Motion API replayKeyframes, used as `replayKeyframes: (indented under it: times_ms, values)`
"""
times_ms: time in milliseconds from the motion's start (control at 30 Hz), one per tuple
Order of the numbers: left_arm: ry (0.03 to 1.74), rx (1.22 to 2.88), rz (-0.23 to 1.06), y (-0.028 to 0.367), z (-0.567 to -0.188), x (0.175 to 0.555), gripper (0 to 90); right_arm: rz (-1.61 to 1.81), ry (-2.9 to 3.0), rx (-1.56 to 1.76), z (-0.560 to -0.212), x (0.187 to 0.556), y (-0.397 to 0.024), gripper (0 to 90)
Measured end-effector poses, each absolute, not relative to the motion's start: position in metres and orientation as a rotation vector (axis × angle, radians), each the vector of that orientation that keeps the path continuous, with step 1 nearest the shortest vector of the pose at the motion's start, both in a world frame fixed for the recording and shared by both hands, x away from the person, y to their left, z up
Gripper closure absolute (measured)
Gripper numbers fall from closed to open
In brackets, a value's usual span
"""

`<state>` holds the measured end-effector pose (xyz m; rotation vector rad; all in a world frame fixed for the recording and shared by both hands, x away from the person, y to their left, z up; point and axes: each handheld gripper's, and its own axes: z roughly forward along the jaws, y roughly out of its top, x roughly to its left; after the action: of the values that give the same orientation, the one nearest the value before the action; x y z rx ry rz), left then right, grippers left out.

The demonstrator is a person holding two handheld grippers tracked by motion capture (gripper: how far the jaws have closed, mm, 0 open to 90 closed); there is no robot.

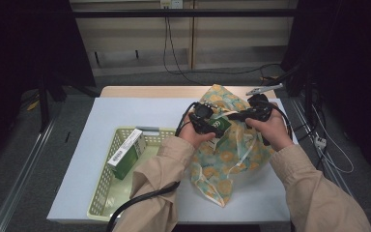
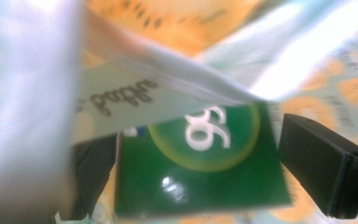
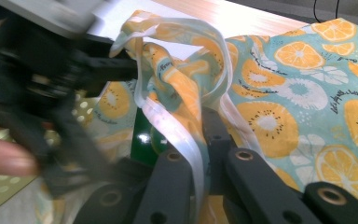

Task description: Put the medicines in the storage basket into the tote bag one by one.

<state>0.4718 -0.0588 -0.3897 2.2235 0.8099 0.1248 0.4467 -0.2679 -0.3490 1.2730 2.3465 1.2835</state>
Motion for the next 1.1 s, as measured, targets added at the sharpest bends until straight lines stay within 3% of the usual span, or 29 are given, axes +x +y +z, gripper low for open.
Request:
replayKeyframes:
  times_ms: [700,1100]
  values:
    - [0.665,2.233,0.125,0.004,-0.339,0.423,11.1,1.267,2.366,1.271,-0.355,0.439,-0.264,89.4]
    - [0.703,2.211,0.139,0.051,-0.333,0.411,10.1,1.267,2.372,1.262,-0.356,0.437,-0.262,89.4]
